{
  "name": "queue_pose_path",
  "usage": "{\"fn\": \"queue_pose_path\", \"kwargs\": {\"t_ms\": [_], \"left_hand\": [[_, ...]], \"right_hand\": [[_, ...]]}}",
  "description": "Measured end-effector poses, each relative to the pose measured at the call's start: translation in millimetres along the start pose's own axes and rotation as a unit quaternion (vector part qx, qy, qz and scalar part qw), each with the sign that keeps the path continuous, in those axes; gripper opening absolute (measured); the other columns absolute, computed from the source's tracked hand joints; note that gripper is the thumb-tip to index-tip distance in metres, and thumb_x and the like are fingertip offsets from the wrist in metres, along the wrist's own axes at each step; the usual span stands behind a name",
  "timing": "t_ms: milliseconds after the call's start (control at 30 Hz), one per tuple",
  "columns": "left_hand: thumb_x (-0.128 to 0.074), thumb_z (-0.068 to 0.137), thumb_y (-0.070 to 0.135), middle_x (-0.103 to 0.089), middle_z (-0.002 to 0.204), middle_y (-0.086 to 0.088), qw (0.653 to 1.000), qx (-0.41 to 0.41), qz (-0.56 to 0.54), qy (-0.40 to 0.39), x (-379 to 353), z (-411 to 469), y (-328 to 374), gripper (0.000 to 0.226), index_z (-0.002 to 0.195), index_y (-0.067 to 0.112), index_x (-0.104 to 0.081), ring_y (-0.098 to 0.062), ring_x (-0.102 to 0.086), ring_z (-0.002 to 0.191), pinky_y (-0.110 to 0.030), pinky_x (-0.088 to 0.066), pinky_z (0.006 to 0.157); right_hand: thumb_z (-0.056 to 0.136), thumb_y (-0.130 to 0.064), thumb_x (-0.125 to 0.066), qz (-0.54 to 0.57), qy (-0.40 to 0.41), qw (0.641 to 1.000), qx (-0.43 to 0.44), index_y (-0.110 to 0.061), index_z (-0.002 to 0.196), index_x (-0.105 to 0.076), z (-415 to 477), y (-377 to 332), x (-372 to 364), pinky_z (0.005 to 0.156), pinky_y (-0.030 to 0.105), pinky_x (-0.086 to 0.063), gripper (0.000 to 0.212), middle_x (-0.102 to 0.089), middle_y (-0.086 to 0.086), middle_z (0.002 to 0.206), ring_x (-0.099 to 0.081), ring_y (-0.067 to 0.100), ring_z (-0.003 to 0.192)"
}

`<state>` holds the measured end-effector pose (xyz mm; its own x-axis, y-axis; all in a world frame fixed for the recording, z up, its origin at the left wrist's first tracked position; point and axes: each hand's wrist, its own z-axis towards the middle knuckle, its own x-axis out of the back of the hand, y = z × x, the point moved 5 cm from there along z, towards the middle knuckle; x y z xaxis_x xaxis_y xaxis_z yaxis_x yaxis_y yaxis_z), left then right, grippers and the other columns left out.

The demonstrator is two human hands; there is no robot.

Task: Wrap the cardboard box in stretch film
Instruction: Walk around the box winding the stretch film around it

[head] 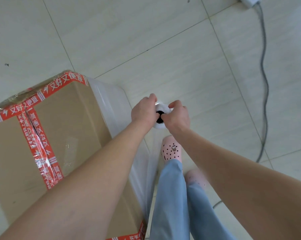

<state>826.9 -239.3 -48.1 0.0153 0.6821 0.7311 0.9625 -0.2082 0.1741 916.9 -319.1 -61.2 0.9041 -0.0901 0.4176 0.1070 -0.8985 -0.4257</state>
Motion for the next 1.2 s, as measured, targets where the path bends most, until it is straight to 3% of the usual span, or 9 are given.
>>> {"fn": "queue_pose_path", "kwargs": {"t_ms": [133,267,400,567,733,800,900,1033,1200], "left_hand": [[-0.051,0.085,0.014,-0.058,0.104,-0.008,0.998,-0.048,0.041,0.018,7,10,7,0.02,0.104,0.013,-0.055,-0.029,-0.058,0.091,-0.032,-0.04,0.065],[-0.054,0.084,0.02,-0.062,0.095,-0.007,0.999,0.024,-0.037,0.021,16,17,-13,0.011,0.092,0.013,-0.055,-0.029,-0.058,0.086,-0.029,-0.039,0.062],[-0.056,0.08,0.02,-0.059,0.088,-0.004,0.983,0.124,-0.132,0.026,26,23,-37,0.009,0.083,0.013,-0.051,-0.025,-0.058,0.081,-0.028,-0.041,0.061],[-0.06,0.078,0.024,-0.064,0.093,-0.008,0.958,0.19,-0.213,0.03,37,27,-71,0.015,0.084,0.012,-0.052,-0.029,-0.066,0.081,-0.036,-0.057,0.07],[-0.059,0.084,0.025,-0.055,0.093,-0.004,0.986,0.135,-0.093,-0.005,45,32,-72,0.025,0.101,0.011,-0.049,-0.025,-0.055,0.081,-0.032,-0.043,0.064],[-0.056,0.086,0.022,-0.055,0.1,-0.005,0.997,0.067,-0.044,0.016,52,39,-64,0.028,0.111,0.012,-0.05,-0.024,-0.054,0.086,-0.032,-0.042,0.067],[-0.051,0.087,0.017,-0.058,0.105,-0.005,0.999,0.019,-0.012,0.024,59,48,-57,0.023,0.109,0.015,-0.055,-0.025,-0.057,0.093,-0.032,-0.043,0.069],[-0.056,0.082,0.016,-0.062,0.095,-0.005,0.992,0.079,-0.091,0.037,65,53,-71,0.011,0.092,0.013,-0.055,-0.025,-0.057,0.082,-0.03,-0.042,0.062],[-0.06,0.081,0.022,-0.062,0.092,-0.006,0.974,0.156,-0.162,0.011,63,53,-76,0.017,0.091,0.011,-0.053,-0.026,-0.061,0.078,-0.031,-0.044,0.059]], "right_hand": [[0.083,-0.013,-0.054,-0.018,0.004,1.0,0.025,-0.024,0.111,-0.052,4,-10,0,0.067,0.032,-0.045,0.03,-0.047,0.0,0.109,-0.058,0.024,0.083],[0.084,-0.012,-0.052,-0.047,0.005,0.997,0.062,-0.027,0.116,-0.058,9,-31,-4,0.07,0.03,-0.043,0.036,-0.05,-0.001,0.116,-0.057,0.023,0.095],[0.086,-0.007,-0.05,-0.051,0.008,0.993,0.104,-0.025,0.12,-0.058,17,-60,-10,0.07,0.028,-0.043,0.04,-0.051,-0.001,0.12,-0.051,0.017,0.088],[0.087,-0.019,-0.056,-0.05,-0.03,0.996,0.074,-0.021,0.127,-0.048,22,-81,-34,0.076,0.031,-0.044,0.041,-0.047,0.004,0.123,-0.054,0.024,0.101],[0.086,-0.016,-0.054,-0.035,-0.031,0.998,0.036,-0.026,0.124,-0.048,22,-81,-46,0.07,0.034,-0.05,0.04,-0.047,0.004,0.119,-0.056,0.026,0.086],[0.084,-0.013,-0.052,-0.048,-0.03,0.997,0.045,-0.027,0.123,-0.051,23,-85,-47,0.067,0.033,-0.049,0.041,-0.049,0.002,0.114,-0.058,0.026,0.091],[0.083,-0.01,-0.048,-0.071,-0.037,0.995,0.064,-0.03,0.125,-0.055,26,-97,-49,0.078,0.038,-0.054,0.047,-0.053,0.0,0.118,-0.056,0.025,0.107],[0.084,-0.011,-0.053,-0.019,-0.016,0.995,0.1,-0.027,0.119,-0.061,29,-107,-43,0.076,0.032,-0.05,0.039,-0.054,-0.004,0.12,-0.053,0.022,0.11],[0.086,-0.025,-0.059,-0.04,-0.031,0.997,0.063,-0.026,0.129,-0.047,33,-112,-38,0.076,0.034,-0.05,0.044,-0.045,0.003,0.125,-0.055,0.022,0.085]]}}
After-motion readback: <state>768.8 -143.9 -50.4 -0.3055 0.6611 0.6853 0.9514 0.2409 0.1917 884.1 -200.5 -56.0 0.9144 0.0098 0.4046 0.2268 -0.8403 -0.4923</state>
